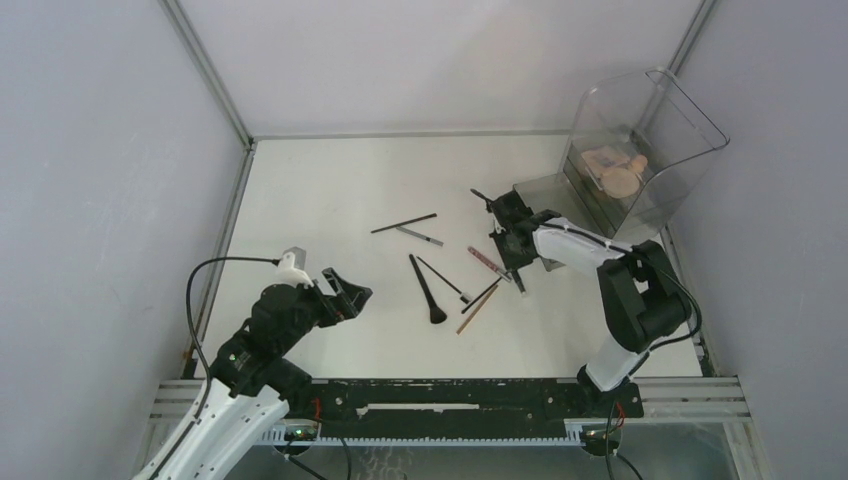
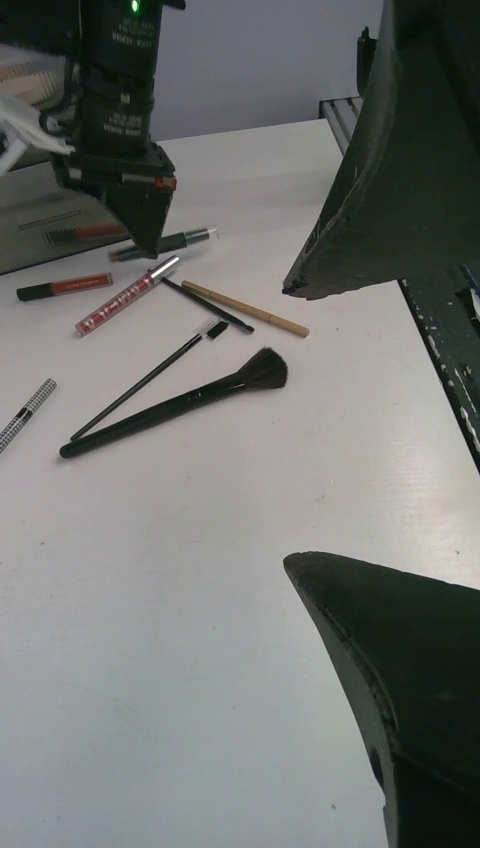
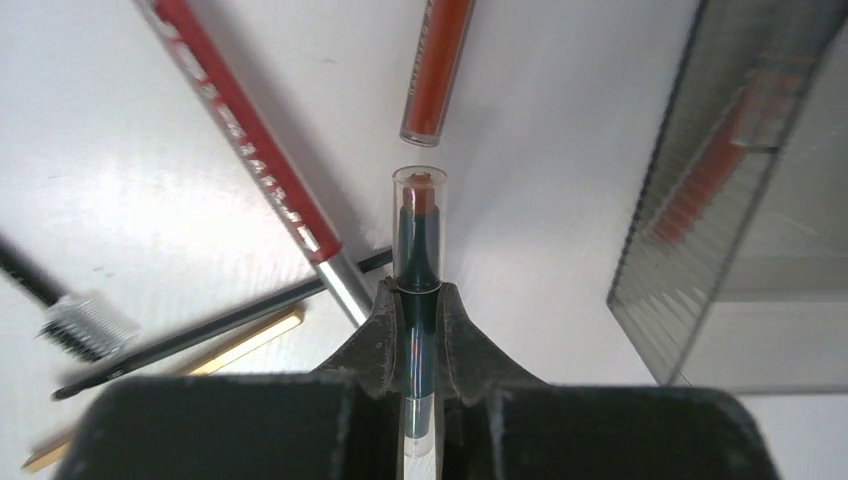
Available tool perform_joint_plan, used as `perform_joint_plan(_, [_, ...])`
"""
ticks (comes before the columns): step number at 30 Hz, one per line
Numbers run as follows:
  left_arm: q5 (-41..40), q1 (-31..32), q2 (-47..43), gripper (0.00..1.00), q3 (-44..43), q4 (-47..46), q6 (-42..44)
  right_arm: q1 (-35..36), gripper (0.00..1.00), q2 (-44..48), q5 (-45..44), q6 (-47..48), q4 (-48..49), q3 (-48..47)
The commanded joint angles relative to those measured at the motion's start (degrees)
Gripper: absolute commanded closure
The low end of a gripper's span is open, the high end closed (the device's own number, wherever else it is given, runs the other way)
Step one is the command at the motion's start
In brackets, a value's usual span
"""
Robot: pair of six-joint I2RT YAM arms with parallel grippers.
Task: Organize the makeup
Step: Pick up the makeup from the center of the board, then place the makeup in the drawer.
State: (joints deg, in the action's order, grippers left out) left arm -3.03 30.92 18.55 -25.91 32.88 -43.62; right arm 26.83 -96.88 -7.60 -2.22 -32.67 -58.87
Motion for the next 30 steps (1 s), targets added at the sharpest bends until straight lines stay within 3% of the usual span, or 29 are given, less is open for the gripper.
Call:
perform_joint_plan(1, [-1.51,0.21,-0.89,0.0,1.15,-0.93,-1.14,-0.31,0.95,9.41,-5.22,-0.18,0.36,-6.02])
perform_joint_plan(6, [-1.42,0.26,0.15,0.0,0.69,-0.96,-0.78,-5.36,0.93,14.36,-11.46,0.27,4.38,-9.87])
perform_joint_plan(12, [-1.58,0.28,-0.17,0.0,0.28,-1.14,-1.13,-10.31,0.9,4.94,-18.06,5.34,3.86,-17.0])
perform_joint_plan(13, [-1.6,0.23,-0.2,0.0,0.04,-0.88,-1.12,-11.01,0.8,3.02,-19.73,5.1,3.86,-17.69])
perform_joint_plan(15, [-1.58,0.26,-0.41,0.0,-0.25,-0.36,-1.12,-11.52,0.46,0.83,-22.92,3.78,3.63,-18.66])
perform_joint_plan(17, [-1.9,0.28,-1.28,0.0,-0.23,0.22,-1.48,-10.9,0.35,1.56,-23.6,1.76,3.5,-18.08])
perform_joint_plan(23, [-1.74,0.28,-2.14,0.0,0.61,0.17,-2.09,-4.2,0.37,9.39,-12.54,-2.7,6.43,-12.05])
perform_joint_plan(30, [-1.58,0.27,-2.44,0.0,0.91,0.21,-2.18,-1.55,0.42,1.22,-3.07,-8.13,6.26,-12.22])
